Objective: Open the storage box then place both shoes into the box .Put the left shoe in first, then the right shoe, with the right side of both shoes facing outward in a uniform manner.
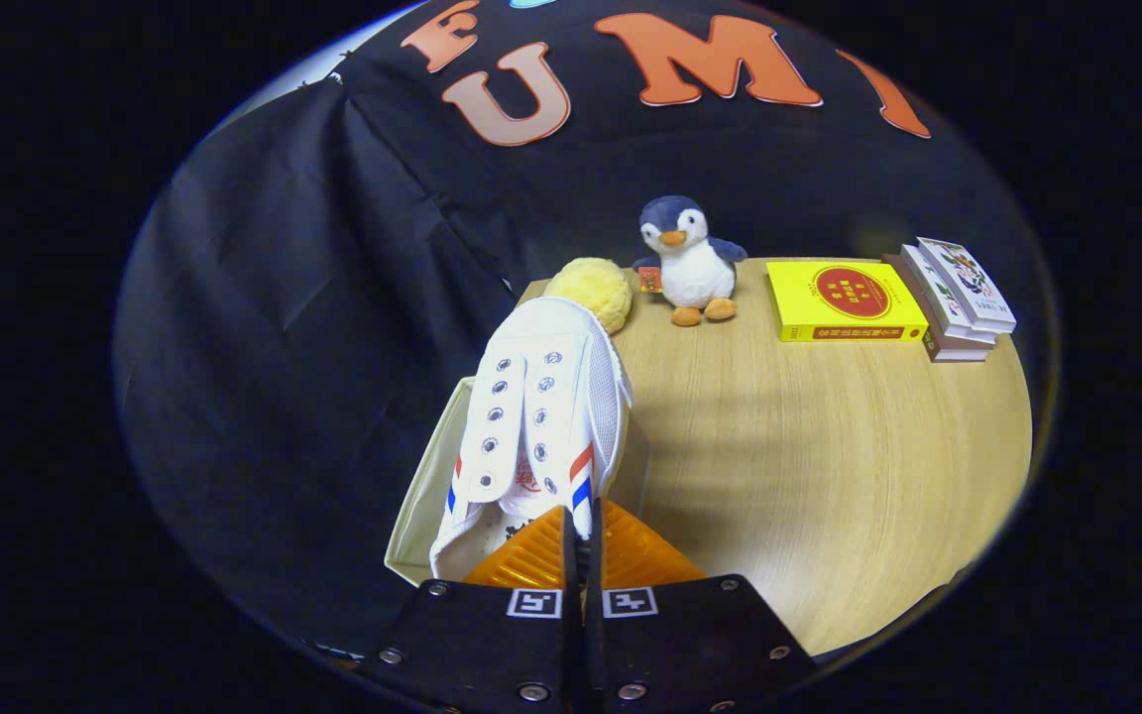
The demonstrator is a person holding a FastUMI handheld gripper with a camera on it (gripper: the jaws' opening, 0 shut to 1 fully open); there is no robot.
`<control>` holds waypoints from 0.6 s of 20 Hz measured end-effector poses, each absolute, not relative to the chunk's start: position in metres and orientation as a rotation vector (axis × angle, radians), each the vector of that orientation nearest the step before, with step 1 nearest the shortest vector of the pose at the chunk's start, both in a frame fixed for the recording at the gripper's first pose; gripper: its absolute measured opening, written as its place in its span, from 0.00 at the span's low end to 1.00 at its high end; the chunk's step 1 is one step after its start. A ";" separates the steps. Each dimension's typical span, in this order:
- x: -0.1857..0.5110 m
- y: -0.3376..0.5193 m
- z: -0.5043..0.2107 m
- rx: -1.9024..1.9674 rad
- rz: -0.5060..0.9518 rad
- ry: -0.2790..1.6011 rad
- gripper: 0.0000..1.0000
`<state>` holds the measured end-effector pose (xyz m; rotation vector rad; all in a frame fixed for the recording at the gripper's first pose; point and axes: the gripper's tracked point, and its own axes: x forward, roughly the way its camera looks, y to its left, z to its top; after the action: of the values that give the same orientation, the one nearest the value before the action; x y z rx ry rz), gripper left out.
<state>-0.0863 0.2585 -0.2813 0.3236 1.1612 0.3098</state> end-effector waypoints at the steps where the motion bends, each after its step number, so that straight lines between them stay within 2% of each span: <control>1: -0.088 0.270 -0.285 0.316 0.316 1.177 0.01; 5: -0.099 0.296 -0.307 0.267 0.308 1.254 0.01; 12: -0.113 0.306 -0.338 0.149 0.164 1.350 0.01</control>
<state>-0.1127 0.3056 -0.3380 0.1492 1.3498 0.1643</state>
